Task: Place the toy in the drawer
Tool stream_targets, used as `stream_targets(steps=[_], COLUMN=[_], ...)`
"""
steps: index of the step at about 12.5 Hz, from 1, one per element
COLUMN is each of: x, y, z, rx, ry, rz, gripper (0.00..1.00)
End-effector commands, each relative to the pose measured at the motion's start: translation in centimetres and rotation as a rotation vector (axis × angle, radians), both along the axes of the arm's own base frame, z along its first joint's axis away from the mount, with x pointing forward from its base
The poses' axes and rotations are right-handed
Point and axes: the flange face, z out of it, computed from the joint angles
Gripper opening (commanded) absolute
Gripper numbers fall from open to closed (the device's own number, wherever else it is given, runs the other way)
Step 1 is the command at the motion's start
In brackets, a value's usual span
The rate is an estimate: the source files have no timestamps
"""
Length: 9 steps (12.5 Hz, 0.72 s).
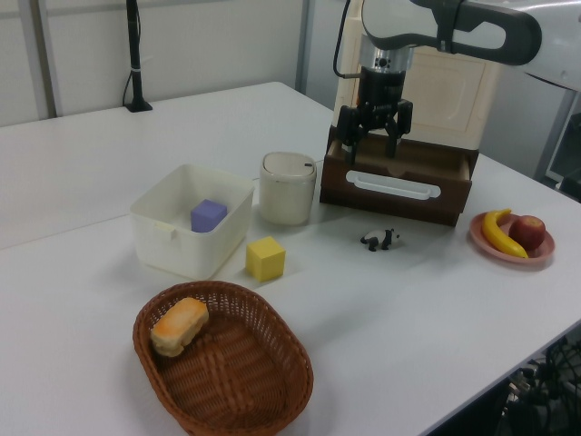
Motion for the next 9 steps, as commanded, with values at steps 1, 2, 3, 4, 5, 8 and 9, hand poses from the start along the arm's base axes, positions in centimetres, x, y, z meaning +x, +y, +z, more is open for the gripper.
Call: stream_targets(steps=[1, 2, 3, 4, 5, 8, 9], x=[-0.1, -0.1, -0.1, -0.2, -0.2, -0.8, -1.3], y=[-0.3, -0.2, -0.2, -0.2, -0.3, -0.4, -0.4], z=[-0.3, -0.3, -0.5, -0.8, -1.0, -1.5, -2.0], rx=[-0.008, -0.008, -0.008, -0.008, -0.008, -0.005, -0.001], ry=[-0.003, -0.001, 0.002, 0.010, 0.014, 0.028, 0.049], rz=[0.034, 0.037, 0.037, 0.037, 0.035, 0.086, 0.116], gripper=[1.00, 1.00, 1.00, 1.00, 1.00, 1.00, 1.00])
